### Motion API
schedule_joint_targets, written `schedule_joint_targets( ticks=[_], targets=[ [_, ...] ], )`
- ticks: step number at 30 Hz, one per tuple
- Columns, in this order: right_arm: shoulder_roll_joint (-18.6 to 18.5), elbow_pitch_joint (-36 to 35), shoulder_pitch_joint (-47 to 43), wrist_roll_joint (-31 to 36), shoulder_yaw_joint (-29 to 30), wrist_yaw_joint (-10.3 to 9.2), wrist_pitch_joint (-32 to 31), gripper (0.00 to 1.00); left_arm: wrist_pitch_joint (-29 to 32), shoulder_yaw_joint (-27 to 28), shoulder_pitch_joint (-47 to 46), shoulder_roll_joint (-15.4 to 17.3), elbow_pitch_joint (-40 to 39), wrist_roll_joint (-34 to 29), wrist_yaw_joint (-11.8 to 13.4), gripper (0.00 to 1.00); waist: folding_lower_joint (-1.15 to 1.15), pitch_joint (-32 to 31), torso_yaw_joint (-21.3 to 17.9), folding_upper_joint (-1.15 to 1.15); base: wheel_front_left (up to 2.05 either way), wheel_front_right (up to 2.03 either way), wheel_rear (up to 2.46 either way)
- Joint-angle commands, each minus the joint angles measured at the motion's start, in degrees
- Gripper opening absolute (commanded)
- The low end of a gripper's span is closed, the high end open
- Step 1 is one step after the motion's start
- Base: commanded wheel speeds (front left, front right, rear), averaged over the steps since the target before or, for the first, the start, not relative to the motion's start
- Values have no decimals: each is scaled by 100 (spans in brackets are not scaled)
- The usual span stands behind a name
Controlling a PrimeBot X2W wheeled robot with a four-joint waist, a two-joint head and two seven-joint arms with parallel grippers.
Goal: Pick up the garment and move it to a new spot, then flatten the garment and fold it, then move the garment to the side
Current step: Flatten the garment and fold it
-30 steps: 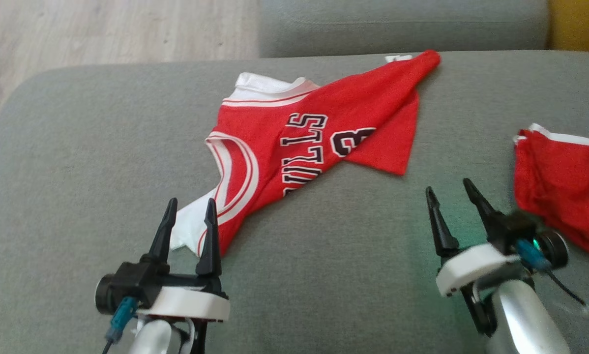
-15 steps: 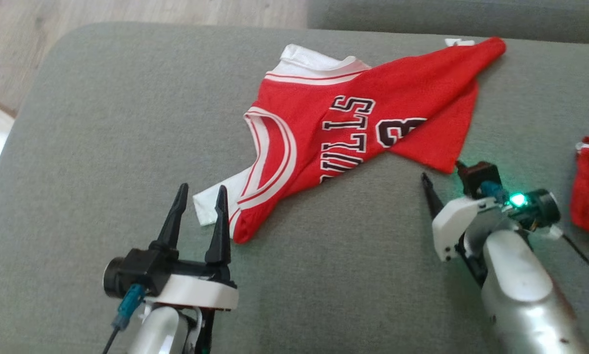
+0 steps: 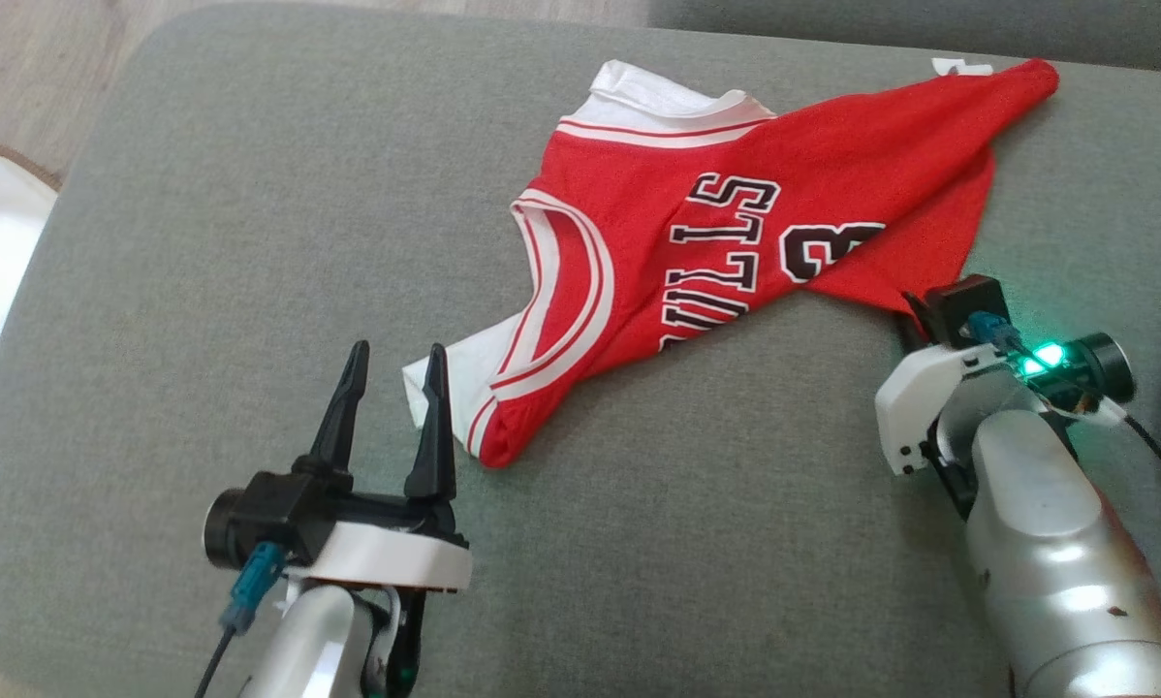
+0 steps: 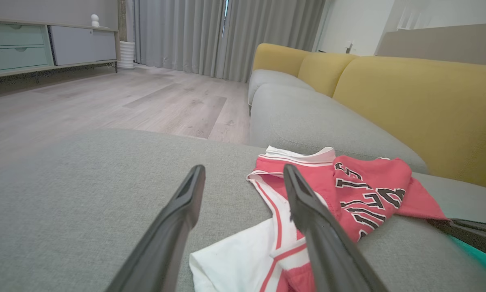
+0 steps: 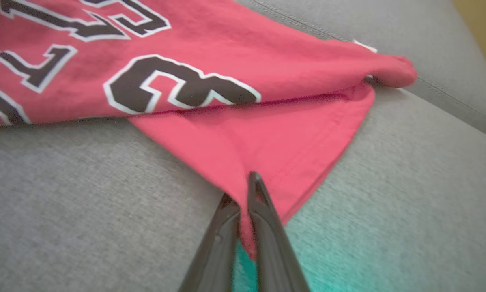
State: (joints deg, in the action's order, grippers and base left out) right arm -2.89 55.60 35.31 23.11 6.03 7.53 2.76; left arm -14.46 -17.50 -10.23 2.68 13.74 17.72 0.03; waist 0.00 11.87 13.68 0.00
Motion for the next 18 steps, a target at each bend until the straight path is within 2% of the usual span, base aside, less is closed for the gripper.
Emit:
schedule_joint_targets(
  ticks=[1, 10, 18],
  targets=[
    [-6, 2, 14, 67, 11, -4, 127, 0, -54, 170, -166, 20, -159, 20, 35, 100, 0, -54, -74, 0, 0, 0, 0],
    [0, -15, -279, -311, 132, -4, 750, 0, -54, 267, -29, 20, -130, 13, 39, 100, 0, -469, -483, 0, 0, 0, 0],
    [0, -721, -894, -589, 268, -4, 786, 0, -54, 337, 285, 20, -170, 34, 108, 100, 0, -970, -909, 0, 0, 0, 0]
  ],
)
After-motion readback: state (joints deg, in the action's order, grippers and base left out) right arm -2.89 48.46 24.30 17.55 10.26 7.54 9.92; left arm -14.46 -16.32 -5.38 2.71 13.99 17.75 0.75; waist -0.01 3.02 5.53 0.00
